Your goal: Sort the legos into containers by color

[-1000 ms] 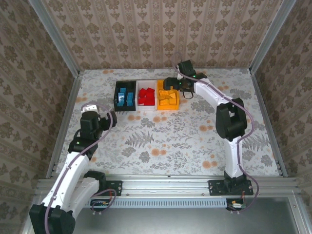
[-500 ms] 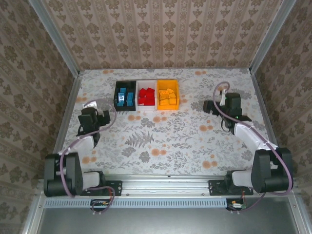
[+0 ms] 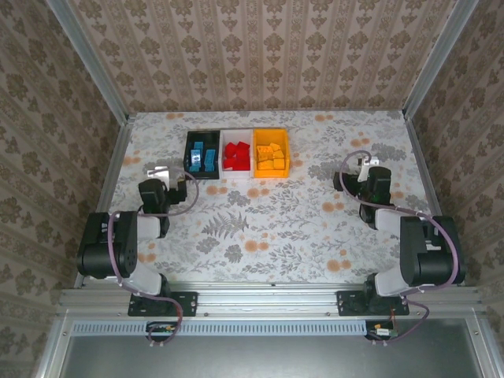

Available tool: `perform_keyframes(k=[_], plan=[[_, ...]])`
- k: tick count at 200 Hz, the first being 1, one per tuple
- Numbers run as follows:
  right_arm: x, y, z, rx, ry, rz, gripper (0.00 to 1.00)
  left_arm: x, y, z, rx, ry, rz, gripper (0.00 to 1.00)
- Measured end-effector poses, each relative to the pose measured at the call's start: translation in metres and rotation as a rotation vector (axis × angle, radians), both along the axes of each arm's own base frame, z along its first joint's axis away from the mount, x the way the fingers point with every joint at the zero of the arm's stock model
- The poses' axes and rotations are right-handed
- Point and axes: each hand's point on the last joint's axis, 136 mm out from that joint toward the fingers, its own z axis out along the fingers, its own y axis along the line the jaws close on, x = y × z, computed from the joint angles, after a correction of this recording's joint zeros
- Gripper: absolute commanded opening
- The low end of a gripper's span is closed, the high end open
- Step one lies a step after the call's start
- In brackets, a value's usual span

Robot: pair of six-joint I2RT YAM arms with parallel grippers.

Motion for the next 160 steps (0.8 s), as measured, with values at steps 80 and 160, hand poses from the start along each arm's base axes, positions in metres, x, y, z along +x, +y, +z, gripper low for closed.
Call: perform_keyframes(k=[80,160], plan=[[-0.003,0.013,-0.009,-0.058,-0.065,0.025,1.0,0.004,0.001,0.01,0.001,-0.045,0.004,1.0],[-0.003,0.011,-0.008,-0.064,-0.069,0.012,1.0,0.004,0.001,0.01,0.001,-0.045,0.006,1.0]])
